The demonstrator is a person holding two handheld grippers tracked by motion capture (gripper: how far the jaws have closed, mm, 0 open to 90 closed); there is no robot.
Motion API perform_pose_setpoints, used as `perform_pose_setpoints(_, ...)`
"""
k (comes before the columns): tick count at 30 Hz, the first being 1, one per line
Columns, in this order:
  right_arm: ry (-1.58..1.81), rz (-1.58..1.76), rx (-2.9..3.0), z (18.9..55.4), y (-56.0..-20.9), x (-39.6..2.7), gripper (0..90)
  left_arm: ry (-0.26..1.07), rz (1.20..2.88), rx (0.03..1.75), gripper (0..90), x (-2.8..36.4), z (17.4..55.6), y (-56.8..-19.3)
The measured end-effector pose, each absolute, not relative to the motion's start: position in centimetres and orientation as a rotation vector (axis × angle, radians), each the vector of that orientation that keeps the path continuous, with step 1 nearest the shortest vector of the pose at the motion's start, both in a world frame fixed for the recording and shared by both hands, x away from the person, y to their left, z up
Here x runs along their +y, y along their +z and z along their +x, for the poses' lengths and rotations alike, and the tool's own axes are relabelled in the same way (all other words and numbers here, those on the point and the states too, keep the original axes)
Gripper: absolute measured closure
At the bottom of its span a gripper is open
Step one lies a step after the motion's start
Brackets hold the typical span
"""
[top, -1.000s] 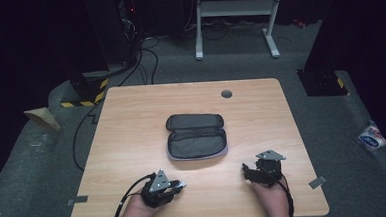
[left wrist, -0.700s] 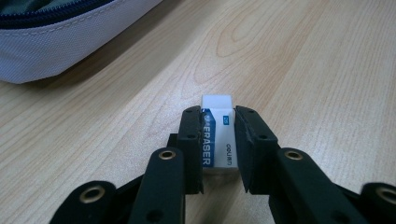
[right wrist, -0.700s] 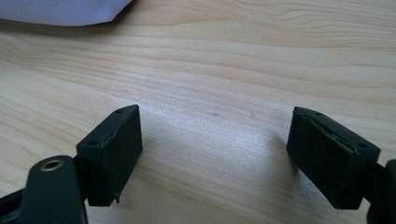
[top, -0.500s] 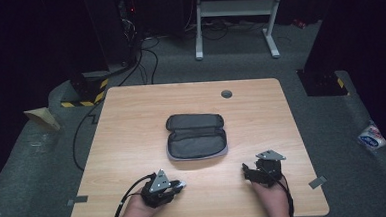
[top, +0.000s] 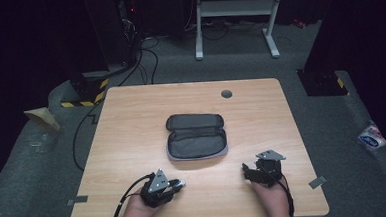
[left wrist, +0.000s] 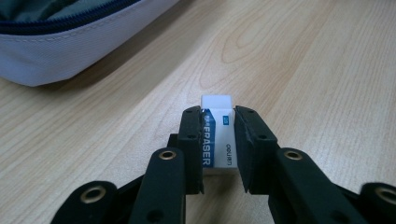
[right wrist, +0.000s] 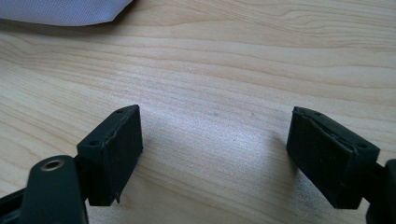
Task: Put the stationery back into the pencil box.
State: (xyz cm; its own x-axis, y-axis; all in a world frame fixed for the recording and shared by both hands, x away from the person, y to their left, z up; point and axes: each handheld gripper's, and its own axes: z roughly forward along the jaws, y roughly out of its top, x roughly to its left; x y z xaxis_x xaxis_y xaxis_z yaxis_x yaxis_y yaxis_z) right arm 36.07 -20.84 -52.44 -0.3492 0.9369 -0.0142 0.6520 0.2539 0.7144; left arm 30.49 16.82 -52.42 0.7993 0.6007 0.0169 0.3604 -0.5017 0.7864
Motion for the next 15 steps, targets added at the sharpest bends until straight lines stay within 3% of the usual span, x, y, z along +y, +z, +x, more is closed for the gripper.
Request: perform_pose_setpoints(15,0.868,1.442,2.092,36.0,-52.4,-20.8,18.6,0.387,2.044,0.706,72.8,18.0,30.4,-50.7)
